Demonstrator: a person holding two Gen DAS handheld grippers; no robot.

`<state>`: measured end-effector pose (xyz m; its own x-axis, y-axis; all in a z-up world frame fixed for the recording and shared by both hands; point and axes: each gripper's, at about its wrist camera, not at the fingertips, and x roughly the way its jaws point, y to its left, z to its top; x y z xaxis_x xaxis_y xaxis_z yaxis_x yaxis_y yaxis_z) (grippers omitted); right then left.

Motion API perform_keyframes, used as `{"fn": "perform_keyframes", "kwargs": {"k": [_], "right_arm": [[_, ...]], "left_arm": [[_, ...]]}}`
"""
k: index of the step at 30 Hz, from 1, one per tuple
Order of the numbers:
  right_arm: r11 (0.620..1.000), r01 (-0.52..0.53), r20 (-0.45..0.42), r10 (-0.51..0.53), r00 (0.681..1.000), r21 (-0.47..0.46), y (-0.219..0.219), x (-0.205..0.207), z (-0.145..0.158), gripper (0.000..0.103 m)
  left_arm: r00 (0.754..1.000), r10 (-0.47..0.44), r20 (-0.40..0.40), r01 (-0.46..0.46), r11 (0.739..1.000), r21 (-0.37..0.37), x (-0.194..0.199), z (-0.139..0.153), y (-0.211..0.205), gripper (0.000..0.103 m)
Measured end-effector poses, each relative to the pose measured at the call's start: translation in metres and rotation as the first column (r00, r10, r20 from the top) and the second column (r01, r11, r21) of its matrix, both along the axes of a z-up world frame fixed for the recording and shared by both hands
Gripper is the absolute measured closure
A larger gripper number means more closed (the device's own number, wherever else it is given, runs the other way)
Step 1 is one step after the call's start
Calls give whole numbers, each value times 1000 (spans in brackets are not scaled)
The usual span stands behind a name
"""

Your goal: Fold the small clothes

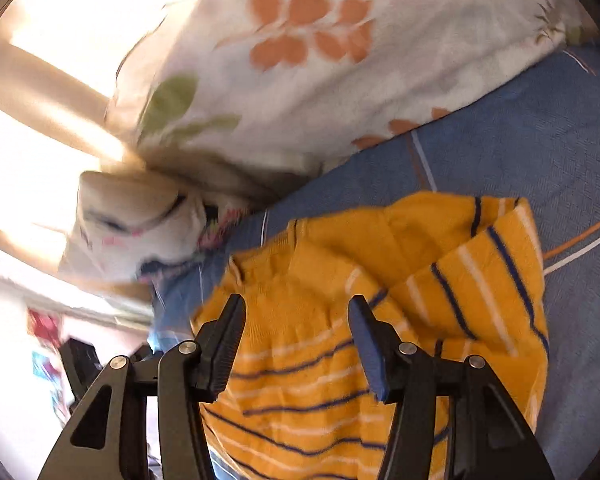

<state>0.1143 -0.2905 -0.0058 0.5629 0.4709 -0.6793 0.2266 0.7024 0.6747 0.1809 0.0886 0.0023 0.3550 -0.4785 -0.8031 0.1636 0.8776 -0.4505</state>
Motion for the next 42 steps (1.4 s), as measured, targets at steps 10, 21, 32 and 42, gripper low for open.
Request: {"fn": "perform_keyframes", "kwargs": {"k": [10,21,32,42], "right_arm": [[878,-71,-83,36,996,-473,29,-87,1,45],[948,-51,-164,-2,986,-315,-9,-130,-34,94],[956,100,-137,-142,980,-274,-60,-162,-22,73],[926,-132,4,143,990,-353,23,-66,12,72]], "left_arm": [[994,-82,-78,89,992,94,-67,-55,8,52],[979,-176,-101,191,966,176,-73,-47,1,95],[988,-87,-128,113,971,210,-78,-53,26,78],[1000,27,-15,-25,993,116,-89,-17,65,67]]}}
